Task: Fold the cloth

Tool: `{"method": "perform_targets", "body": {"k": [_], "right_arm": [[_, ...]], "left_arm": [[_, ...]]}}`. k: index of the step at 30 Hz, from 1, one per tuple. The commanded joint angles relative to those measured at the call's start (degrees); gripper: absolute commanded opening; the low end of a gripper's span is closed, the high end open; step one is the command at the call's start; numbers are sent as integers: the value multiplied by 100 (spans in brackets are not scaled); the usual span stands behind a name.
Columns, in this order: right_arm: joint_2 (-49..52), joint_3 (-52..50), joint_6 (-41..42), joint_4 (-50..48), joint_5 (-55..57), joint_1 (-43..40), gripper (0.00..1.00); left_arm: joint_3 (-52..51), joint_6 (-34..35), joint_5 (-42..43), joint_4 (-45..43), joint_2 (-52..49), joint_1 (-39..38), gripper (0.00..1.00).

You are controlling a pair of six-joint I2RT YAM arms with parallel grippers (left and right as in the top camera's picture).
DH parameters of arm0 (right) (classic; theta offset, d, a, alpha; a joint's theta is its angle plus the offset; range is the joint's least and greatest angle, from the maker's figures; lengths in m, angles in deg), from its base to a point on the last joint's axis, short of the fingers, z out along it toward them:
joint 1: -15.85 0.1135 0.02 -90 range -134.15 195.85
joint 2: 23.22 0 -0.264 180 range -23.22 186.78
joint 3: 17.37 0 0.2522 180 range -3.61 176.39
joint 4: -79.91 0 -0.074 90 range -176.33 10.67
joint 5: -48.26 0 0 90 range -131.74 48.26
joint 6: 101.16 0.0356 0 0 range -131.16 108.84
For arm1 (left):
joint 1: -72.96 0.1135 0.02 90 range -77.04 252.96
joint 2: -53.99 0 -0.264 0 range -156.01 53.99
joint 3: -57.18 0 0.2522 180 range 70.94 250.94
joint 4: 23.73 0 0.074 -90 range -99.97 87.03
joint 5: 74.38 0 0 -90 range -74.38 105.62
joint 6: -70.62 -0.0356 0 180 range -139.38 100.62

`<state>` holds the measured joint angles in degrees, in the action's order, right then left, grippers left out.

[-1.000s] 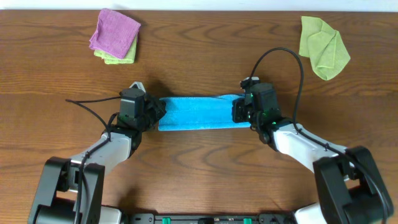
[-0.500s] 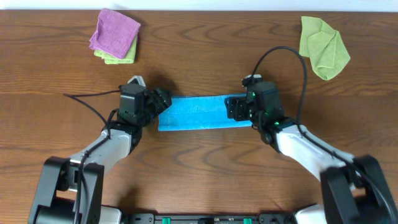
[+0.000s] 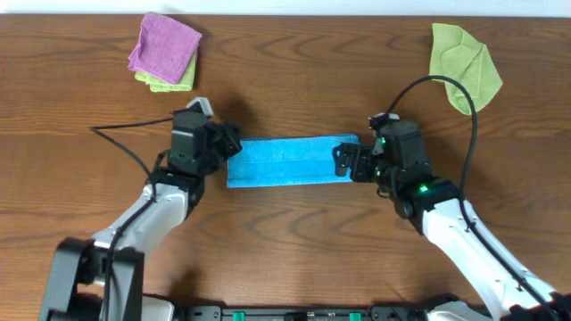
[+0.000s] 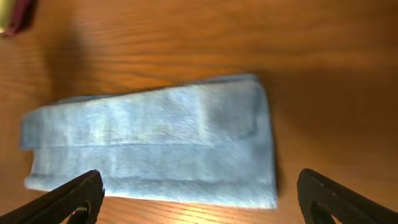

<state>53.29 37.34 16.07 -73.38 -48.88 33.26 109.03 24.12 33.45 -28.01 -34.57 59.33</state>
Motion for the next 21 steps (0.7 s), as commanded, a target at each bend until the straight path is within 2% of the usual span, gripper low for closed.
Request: {"method": "perform_targets", "body": {"k": [1,10,21], "right_arm": [[214,57,452,4,-286,-179,99],[1268,57,855,-503,-835,-356,99],[2076,57,1408,-1491,-909,-350,99]], "left_arm": [[109,26,61,-28,-420,-195,6],[109,-24,55,-44,-1097,-302,6],[109,-90,-85,26,-1152,-302,6]]}}
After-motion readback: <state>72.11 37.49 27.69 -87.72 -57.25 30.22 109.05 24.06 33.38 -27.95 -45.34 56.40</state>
